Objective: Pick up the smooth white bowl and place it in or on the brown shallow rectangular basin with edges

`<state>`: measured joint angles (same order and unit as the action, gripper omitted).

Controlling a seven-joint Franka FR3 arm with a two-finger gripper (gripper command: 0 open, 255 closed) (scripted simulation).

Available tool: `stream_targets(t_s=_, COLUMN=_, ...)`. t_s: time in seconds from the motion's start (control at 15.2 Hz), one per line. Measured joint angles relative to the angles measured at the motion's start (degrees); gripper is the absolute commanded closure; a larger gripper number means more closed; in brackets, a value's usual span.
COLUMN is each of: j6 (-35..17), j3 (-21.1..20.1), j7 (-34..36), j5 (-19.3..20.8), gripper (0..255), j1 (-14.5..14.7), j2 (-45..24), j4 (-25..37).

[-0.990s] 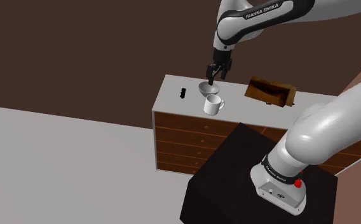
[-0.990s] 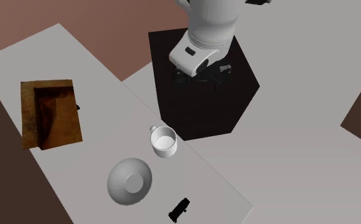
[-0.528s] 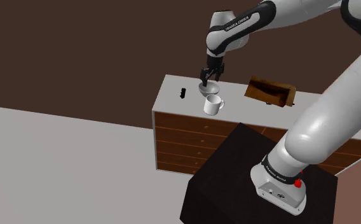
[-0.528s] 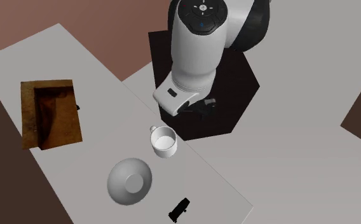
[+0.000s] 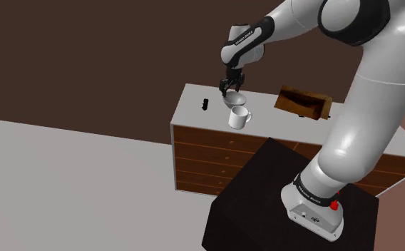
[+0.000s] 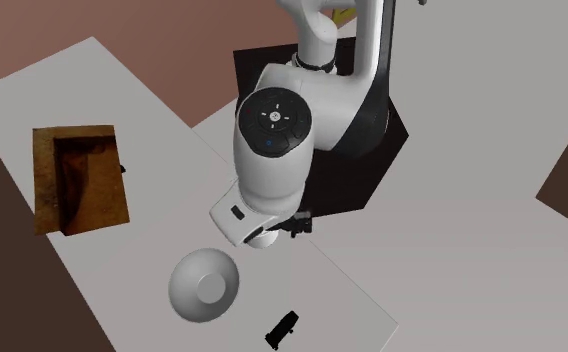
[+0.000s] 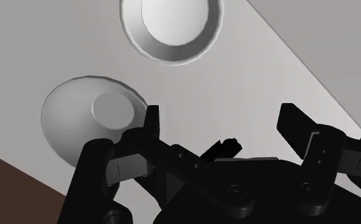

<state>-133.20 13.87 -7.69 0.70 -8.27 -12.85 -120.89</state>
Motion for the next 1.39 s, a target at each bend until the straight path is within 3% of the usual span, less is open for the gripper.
stream_targets(t_s=0.66, j6=-2.1, j3=-0.3, j7=-2.5, j5=-4.3, gripper=0, j1=-4.9, j2=-20.6, j4=20.1)
stream_targets(t_s=1.39, j6=-5.8, j3=-1.0, j7=-3.1, j5=-5.3, gripper=0, j1=-6.2, j2=-26.2, j4=22.1)
